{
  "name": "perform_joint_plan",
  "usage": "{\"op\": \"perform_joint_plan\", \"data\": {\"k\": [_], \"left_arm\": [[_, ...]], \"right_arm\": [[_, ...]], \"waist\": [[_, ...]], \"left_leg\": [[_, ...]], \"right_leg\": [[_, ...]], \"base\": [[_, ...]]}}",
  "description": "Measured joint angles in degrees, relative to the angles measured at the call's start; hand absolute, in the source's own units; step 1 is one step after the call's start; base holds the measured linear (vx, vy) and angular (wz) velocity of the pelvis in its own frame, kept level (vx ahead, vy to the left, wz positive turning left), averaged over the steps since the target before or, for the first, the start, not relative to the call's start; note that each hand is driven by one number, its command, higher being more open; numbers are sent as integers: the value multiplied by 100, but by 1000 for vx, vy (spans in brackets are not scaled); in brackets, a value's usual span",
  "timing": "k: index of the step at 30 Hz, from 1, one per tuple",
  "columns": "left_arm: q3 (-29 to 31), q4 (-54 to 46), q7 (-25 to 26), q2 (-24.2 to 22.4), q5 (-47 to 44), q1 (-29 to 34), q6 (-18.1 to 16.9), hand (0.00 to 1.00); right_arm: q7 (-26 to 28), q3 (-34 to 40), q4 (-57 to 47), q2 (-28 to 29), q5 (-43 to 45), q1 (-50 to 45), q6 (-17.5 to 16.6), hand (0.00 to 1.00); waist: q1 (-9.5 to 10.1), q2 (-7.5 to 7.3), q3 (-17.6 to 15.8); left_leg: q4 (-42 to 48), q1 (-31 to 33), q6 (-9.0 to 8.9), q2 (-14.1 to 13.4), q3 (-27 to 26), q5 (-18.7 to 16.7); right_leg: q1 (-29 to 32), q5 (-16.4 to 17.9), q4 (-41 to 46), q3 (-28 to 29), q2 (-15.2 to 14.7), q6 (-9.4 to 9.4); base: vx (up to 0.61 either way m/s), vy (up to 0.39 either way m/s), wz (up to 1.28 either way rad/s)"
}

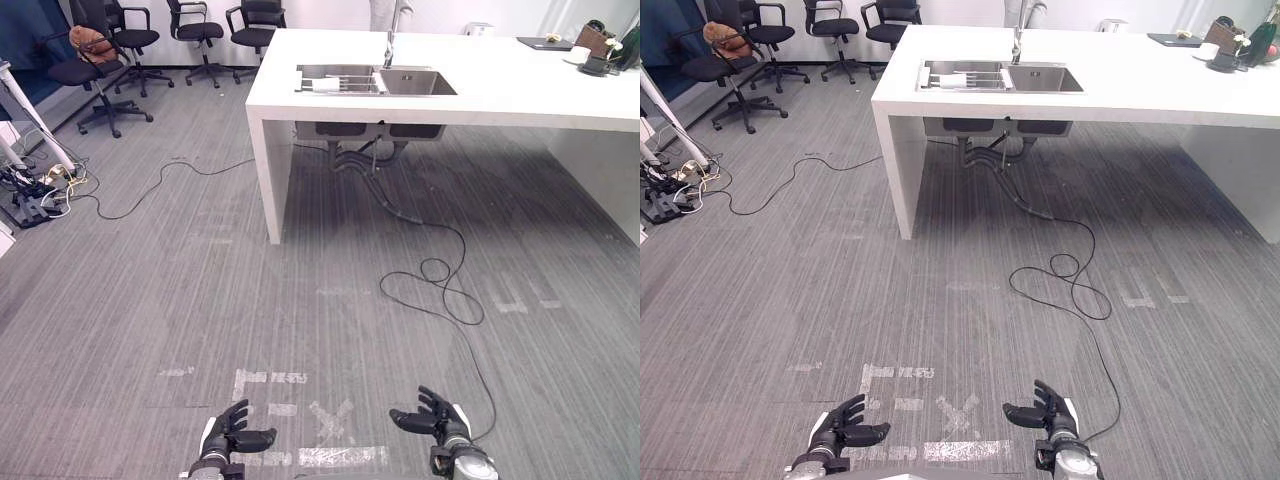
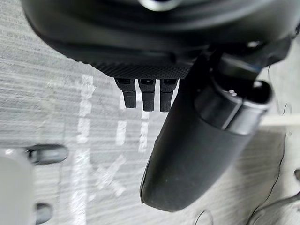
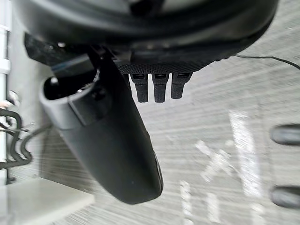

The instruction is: Walk over to the sink, pick up the cup, carry it to the dishwasher, place the cup inside the dishwasher, then close the dishwasher door

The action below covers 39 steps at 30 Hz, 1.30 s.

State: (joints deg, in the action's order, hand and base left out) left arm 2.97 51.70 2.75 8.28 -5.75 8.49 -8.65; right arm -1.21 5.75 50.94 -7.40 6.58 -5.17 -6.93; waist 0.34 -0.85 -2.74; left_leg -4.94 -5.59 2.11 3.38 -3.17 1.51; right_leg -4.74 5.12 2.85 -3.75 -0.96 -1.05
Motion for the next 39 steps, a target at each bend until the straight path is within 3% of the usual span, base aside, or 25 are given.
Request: {"op": "perform_joint_plan", "data": {"k": [9, 34, 39], "left_arm": [[343, -295, 114, 8, -108, 49, -5, 90], [162, -445, 119, -167, -111, 162, -4, 90], [94, -468, 120, -210, -131, 169, 1, 90]], "right_arm": [[0, 72, -91, -85, -8, 35, -8, 90], [-5, 46, -338, 19, 1, 8, -3, 90], [-18, 7, -343, 22, 2, 18, -2, 90]], "waist": [[3, 12, -8], [17, 52, -60], [38, 59, -56]], "left_leg": [[1, -7, -7, -4, -56, -6], [4, 112, -38, -18, -113, -98], [452, 422, 16, -30, -238, -368]], "right_leg": [[-1, -2, -16, 39, 3, 3], [100, 14, -78, 65, 20, 25], [294, 22, 19, 204, 13, 15]], "base": [[6, -4, -2], [9, -3, -1], [0, 3, -13]]}}
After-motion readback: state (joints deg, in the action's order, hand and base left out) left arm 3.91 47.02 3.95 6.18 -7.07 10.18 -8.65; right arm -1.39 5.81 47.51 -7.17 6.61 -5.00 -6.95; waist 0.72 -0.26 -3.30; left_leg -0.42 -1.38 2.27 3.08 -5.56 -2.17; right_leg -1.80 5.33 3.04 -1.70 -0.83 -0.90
